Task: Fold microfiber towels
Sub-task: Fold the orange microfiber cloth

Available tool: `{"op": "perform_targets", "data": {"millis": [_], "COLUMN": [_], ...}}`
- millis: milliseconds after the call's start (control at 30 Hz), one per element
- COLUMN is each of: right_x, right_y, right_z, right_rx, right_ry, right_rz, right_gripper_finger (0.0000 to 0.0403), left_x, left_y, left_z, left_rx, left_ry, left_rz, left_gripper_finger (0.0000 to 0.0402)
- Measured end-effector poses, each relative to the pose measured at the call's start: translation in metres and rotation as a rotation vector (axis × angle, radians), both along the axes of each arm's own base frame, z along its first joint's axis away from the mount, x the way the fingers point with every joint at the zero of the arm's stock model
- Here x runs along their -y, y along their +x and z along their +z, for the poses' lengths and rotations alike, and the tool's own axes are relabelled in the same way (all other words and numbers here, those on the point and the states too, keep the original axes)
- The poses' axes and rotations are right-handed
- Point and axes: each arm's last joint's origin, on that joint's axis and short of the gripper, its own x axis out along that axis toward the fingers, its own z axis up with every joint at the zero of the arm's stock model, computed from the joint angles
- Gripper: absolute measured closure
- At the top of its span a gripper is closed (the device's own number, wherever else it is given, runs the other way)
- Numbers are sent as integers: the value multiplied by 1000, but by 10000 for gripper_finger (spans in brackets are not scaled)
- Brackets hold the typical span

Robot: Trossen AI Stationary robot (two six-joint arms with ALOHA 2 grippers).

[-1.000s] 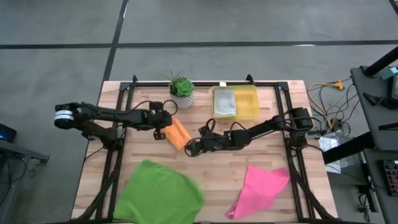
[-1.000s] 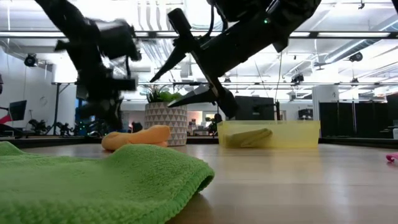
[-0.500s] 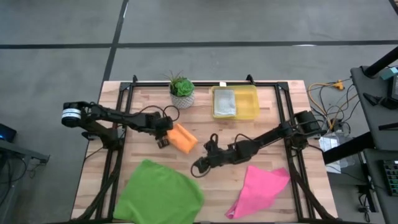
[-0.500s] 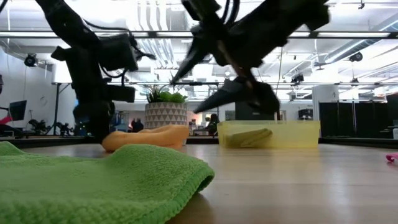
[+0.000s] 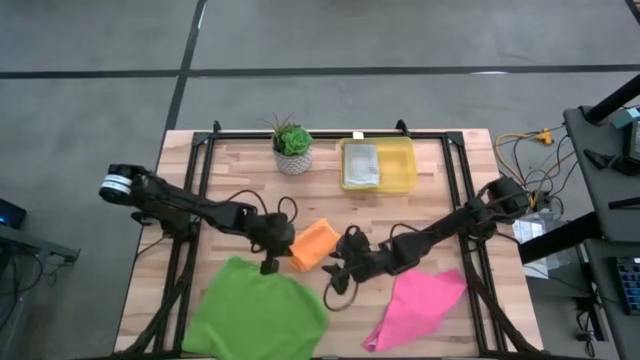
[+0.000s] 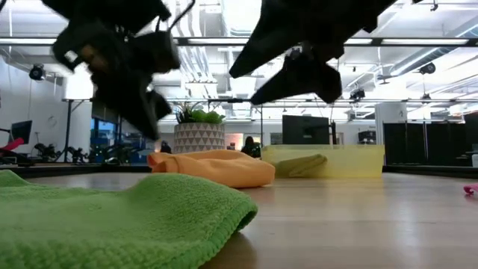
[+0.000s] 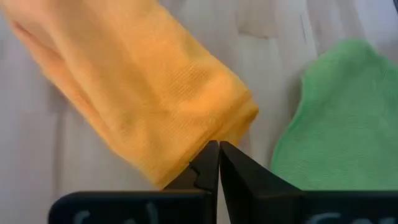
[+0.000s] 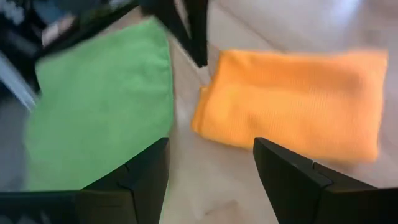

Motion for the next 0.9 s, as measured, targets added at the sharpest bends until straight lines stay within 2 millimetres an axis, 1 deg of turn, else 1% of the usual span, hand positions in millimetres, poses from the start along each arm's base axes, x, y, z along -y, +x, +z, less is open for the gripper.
{"op": "perform_targets", "data": {"millis": [67, 133, 200, 300, 367, 500, 633, 733, 833, 900], "right_x": [-2, 2, 13, 35, 47, 67, 84, 94, 100, 100], "right_y": [-1, 1, 5, 10, 13, 12, 12, 17, 25, 31], "right_z": [1, 0, -1, -5, -6, -15, -19, -24, -35, -45], "right_rx": [-7, -24, -36, -49, -48, -72, -67, -41, -53, -84], "right_ry": [-125, -186, -178, -114, -85, -45, -40, -32, -16, -6], "right_rz": [74, 131, 146, 66, 8, -78, -126, -154, -154, -131], "right_gripper_finger": [177, 177, 177, 177, 177, 177, 177, 177, 177, 177], "left_x": [-2, -3, -3, -3, -4, -6, -4, 3, 13, 17], "left_y": [-1, -4, -3, 2, 8, 14, 18, 20, 23, 24], "left_z": [13, 22, 26, 24, 18, -2, -25, -40, -45, -47], "left_rx": [21, 48, 93, 133, 139, 64, -33, -102, -106, -111], "left_ry": [19, 32, 31, 38, 68, 145, 110, 50, 41, 42], "left_rz": [23, 35, 43, 57, 85, 140, 174, 185, 166, 149], "left_gripper_finger": [402, 402, 402, 402, 402, 402, 402, 402, 401, 401]}}
